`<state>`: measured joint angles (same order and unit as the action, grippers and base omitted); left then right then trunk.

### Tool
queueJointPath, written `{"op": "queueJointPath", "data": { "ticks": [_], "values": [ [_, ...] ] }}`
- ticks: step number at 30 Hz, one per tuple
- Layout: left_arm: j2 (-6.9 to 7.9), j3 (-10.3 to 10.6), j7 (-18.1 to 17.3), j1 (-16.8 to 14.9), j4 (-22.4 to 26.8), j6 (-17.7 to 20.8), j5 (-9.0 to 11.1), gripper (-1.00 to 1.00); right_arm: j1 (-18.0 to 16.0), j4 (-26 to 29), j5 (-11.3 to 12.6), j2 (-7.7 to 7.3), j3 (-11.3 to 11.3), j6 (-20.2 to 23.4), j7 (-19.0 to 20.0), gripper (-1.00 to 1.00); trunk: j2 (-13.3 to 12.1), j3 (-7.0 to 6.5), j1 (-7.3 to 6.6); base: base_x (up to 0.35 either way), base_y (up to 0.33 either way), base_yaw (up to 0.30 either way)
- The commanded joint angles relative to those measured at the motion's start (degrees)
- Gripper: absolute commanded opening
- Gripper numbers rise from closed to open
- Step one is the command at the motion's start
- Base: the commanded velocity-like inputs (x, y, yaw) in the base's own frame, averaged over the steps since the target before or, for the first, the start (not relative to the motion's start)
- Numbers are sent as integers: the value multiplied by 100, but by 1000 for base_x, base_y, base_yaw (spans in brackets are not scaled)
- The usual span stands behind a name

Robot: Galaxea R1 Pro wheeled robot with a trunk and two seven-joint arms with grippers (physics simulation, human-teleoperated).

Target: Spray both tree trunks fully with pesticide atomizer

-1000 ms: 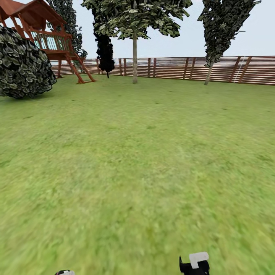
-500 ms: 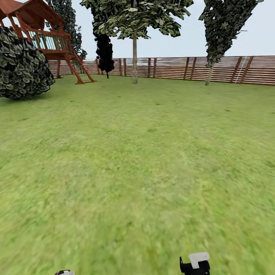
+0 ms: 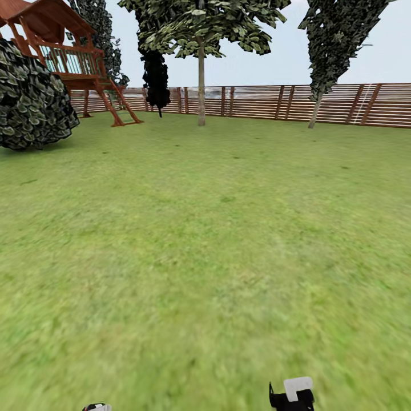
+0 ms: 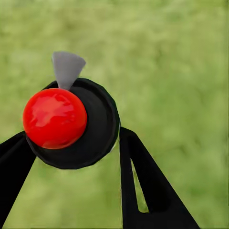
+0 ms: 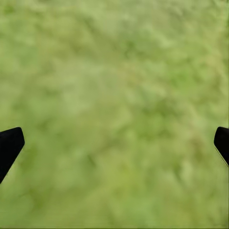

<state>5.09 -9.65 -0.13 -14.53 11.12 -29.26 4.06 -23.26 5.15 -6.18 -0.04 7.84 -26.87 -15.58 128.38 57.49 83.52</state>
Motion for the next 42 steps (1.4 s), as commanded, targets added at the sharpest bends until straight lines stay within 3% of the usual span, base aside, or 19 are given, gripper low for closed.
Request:
{"op": "queueJointPath", "data": {
  "ticks": [1, 42],
  "values": [
    [1, 16, -2, -4, -5, -18, 42, -100, -3, -5, -60, 1, 25, 7, -60, 100, 2, 5, 3, 339, 0, 0],
    [-4, 24, -4, -1, -5, -15, 42, -100, -3, -5, -59, 13, 26, 7, -60, 100, 2, 5, 3, 339, 0, 0]
  ]
}}
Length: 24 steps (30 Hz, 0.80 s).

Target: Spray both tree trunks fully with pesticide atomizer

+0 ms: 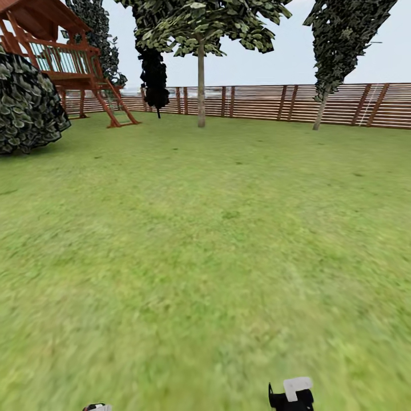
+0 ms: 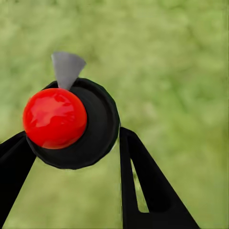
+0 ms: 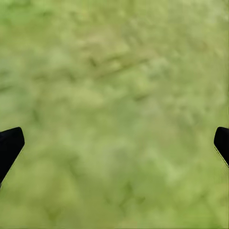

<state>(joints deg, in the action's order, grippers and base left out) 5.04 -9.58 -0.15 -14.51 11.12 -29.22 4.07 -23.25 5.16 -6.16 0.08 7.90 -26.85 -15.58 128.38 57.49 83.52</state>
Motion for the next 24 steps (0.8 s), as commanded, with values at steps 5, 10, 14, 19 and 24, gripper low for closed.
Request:
{"op": "queueJointPath", "data": {
  "ticks": [5, 10, 14, 19, 24],
  "values": [
    [-3, 18, -2, -4, -5, -21, 41, -100, -4, -6, -56, 1, 22, 6, -60, 100, 2, 5, 3, 339, 0, 0],
    [-3, 18, -2, -1, -5, -22, 41, -100, -4, -6, -56, 3, 20, 4, -60, 100, 2, 5, 3, 339, 0, 0],
    [-3, 18, -2, -4, -5, -22, 41, -100, -4, -6, -56, 2, 19, 4, -60, 100, 2, 5, 3, 339, 0, 0],
    [-3, 18, -2, -5, -5, -22, 41, -100, -4, -6, -56, 2, 24, 4, -60, 100, 2, 5, 3, 339, 0, 0],
    [-3, 18, -2, -3, -5, -22, 41, -100, -4, -6, -54, 5, 22, 6, -60, 100, 2, 5, 3, 339, 0, 0]
  ]
}}
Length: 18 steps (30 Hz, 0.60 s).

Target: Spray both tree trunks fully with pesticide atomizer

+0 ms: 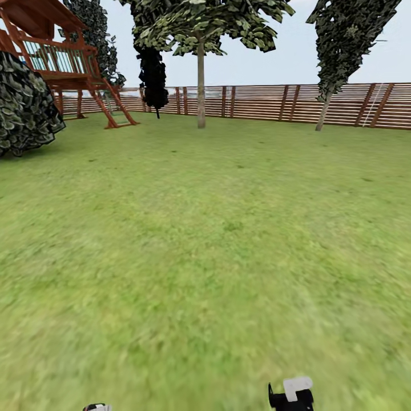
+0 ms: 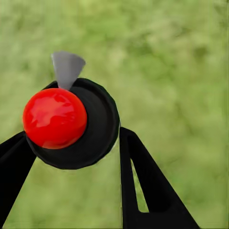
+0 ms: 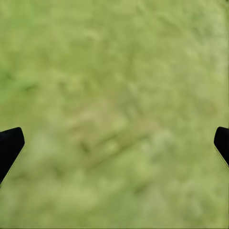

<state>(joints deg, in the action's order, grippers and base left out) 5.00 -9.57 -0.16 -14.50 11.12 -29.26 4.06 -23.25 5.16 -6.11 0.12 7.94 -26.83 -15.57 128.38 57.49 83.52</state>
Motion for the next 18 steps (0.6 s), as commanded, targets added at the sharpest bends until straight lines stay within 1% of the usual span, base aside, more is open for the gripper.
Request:
{"op": "queueJointPath", "data": {
  "ticks": [1, 18],
  "values": [
    [1, 17, -2, -3, -5, -18, 42, -100, -4, -6, -60, 0, 19, 4, -60, 100, 2, 5, 3, 339, 0, 0],
    [13, 8, -2, -4, -5, -18, 42, -100, -4, -6, -66, -3, 15, 5, -60, 100, 2, 5, 3, 339, 0, 0]
  ]
}}
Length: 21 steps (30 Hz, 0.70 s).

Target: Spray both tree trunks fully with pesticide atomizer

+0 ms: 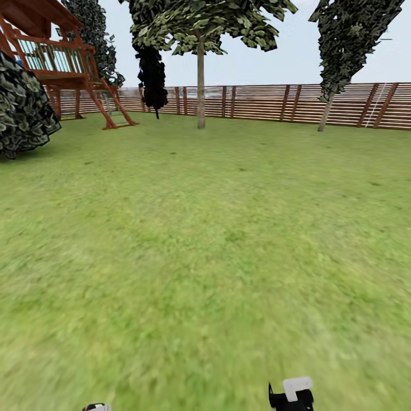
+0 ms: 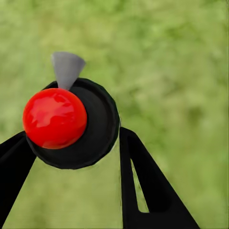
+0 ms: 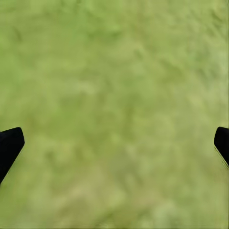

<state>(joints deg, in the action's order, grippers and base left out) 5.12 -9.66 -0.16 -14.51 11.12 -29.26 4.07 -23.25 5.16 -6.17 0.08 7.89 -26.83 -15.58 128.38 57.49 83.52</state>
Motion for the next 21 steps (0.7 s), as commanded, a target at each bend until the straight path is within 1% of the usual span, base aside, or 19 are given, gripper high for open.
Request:
{"op": "queueJointPath", "data": {
  "ticks": [1, 21],
  "values": [
    [3, 17, -2, -3, -5, -18, 41, -100, -4, -6, -60, 1, 20, 3, -60, 100, 2, 5, 3, 339, 0, 0],
    [7, 17, -2, -5, -3, -18, 41, -100, -4, -1, -51, 10, 26, 3, -60, 100, 2, 5, 3, 339, 0, 0]
  ]
}}
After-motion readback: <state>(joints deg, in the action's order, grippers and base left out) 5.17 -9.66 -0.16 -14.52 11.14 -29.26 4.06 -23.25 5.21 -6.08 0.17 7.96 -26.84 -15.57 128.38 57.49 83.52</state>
